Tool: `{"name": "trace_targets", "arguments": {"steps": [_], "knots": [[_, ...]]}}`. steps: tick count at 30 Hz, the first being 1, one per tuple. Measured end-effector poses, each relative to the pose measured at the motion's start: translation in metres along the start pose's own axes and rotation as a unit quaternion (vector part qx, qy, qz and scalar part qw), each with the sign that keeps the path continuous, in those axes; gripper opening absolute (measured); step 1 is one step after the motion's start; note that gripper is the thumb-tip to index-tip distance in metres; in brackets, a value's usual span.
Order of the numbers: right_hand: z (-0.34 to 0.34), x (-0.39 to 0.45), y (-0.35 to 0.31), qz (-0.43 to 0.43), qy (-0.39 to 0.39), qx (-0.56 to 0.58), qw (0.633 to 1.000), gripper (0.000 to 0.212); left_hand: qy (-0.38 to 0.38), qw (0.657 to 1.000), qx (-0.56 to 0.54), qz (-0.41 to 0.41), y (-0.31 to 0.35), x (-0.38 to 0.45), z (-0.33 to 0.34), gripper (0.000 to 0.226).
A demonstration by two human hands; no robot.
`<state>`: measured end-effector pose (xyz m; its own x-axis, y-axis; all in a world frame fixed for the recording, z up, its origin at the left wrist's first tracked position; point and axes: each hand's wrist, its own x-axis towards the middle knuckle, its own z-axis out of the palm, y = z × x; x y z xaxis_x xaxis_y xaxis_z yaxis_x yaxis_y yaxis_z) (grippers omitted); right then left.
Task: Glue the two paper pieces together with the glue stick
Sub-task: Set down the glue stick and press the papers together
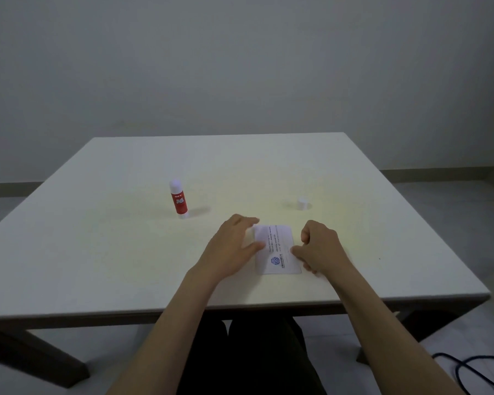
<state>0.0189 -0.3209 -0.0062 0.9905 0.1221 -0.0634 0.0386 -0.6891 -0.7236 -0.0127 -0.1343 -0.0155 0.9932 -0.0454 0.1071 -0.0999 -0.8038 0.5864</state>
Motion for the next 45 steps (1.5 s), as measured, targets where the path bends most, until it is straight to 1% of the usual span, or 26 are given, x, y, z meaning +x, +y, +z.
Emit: {"name": "trace_targets", "arguments": {"steps": [1, 3, 5, 7, 8, 10, 11, 12, 13, 15, 17, 19, 21, 23, 26, 29, 30, 32, 34, 35, 37, 39, 41, 45], "knots": [[0.000, 0.000, 0.000, -0.002, 0.000, -0.004, 1.000, 0.037, -0.058, 0.996, 0.059, 0.035, -0.002, 0.001, -0.001, 0.059], [0.000, 0.001, 0.000, 0.000, -0.003, -0.004, 1.000, 0.036, -0.160, 0.971, 0.161, 0.067, -0.005, 0.000, -0.001, 0.070], [-0.001, 0.000, -0.002, 0.004, -0.009, -0.007, 1.000, 0.031, -0.210, 0.958, 0.185, 0.060, -0.007, 0.000, 0.002, 0.074], [-0.001, -0.004, -0.003, -0.013, -0.008, -0.036, 0.999, 0.016, -0.221, 0.955, 0.191, 0.055, -0.008, 0.001, 0.000, 0.077], [0.000, -0.007, -0.003, -0.030, 0.006, -0.049, 0.998, 0.013, -0.221, 0.954, 0.196, 0.055, -0.009, 0.002, -0.002, 0.079], [0.005, -0.019, 0.000, -0.090, 0.049, -0.055, 0.993, 0.024, -0.221, 0.953, 0.199, 0.050, -0.014, 0.002, -0.008, 0.082], [0.008, -0.026, 0.001, -0.127, 0.059, -0.064, 0.988, 0.030, -0.218, 0.955, 0.197, 0.047, -0.019, 0.000, -0.011, 0.083], [0.011, -0.033, 0.002, -0.167, 0.049, -0.091, 0.981, 0.035, -0.214, 0.957, 0.192, 0.043, -0.024, -0.003, -0.015, 0.084], [0.015, -0.039, 0.002, -0.205, 0.020, -0.137, 0.969, 0.040, -0.208, 0.960, 0.186, 0.038, -0.030, -0.006, -0.018, 0.084], [0.022, -0.048, 0.001, -0.270, -0.066, -0.220, 0.935, 0.048, -0.196, 0.963, 0.185, 0.029, -0.040, -0.011, -0.024, 0.085], [0.028, -0.051, -0.001, -0.311, -0.129, -0.270, 0.902, 0.059, -0.191, 0.963, 0.190, 0.025, -0.047, -0.013, -0.029, 0.086], [0.033, -0.048, -0.005, -0.337, -0.152, -0.303, 0.878, 0.068, -0.193, 0.963, 0.185, 0.026, -0.051, -0.014, -0.031, 0.085], [0.036, -0.037, -0.007, -0.340, -0.167, -0.326, 0.866, 0.066, -0.195, 0.966, 0.168, 0.030, -0.054, -0.014, -0.032, 0.084], [0.036, -0.019, -0.009, -0.319, -0.173, -0.340, 0.868, 0.059, -0.197, 0.967, 0.155, 0.033, -0.055, -0.014, -0.033, 0.083], [0.031, 0.009, -0.010, -0.260, -0.163, -0.354, 0.883, 0.058, -0.197, 0.970, 0.140, 0.025, -0.054, -0.016, -0.032, 0.083], [0.030, 0.019, -0.010, -0.225, -0.158, -0.317, 0.908, 0.060, -0.188, 0.973, 0.127, 0.027, -0.055, -0.018, -0.031, 0.083], [0.029, 0.018, -0.008, -0.218, -0.144, -0.290, 0.921, 0.060, -0.186, 0.974, 0.125, 0.029, -0.055, -0.018, -0.031, 0.082], [0.025, 0.012, 0.000, -0.202, -0.077, -0.250, 0.944, 0.059, -0.182, 0.975, 0.121, 0.031, -0.055, -0.019, -0.031, 0.082], [0.019, -0.002, 0.007, -0.180, -0.001, -0.221, 0.959, 0.050, -0.180, 0.976, 0.121, 0.030, -0.055, -0.020, -0.030, 0.081], [0.018, -0.009, 0.010, -0.171, 0.017, -0.208, 0.963, 0.044, -0.178, 0.976, 0.121, 0.030, -0.054, -0.020, -0.030, 0.081], [0.018, -0.021, 0.014, -0.168, 0.014, -0.221, 0.961, 0.042, -0.175, 0.977, 0.117, 0.030, -0.054, -0.020, -0.030, 0.081], [0.020, -0.025, 0.015, -0.183, 0.004, -0.263, 0.947, 0.044, -0.173, 0.978, 0.112, 0.030, -0.053, -0.020, -0.031, 0.081], [0.021, -0.023, 0.012, -0.200, 0.005, -0.282, 0.938, 0.045, -0.174, 0.978, 0.110, 0.029, -0.053, -0.020, -0.032, 0.081], [0.024, -0.017, 0.007, -0.195, -0.006, -0.252, 0.948, 0.046, -0.182, 0.978, 0.100, 0.028, -0.052, -0.022, -0.033, 0.081]]}}
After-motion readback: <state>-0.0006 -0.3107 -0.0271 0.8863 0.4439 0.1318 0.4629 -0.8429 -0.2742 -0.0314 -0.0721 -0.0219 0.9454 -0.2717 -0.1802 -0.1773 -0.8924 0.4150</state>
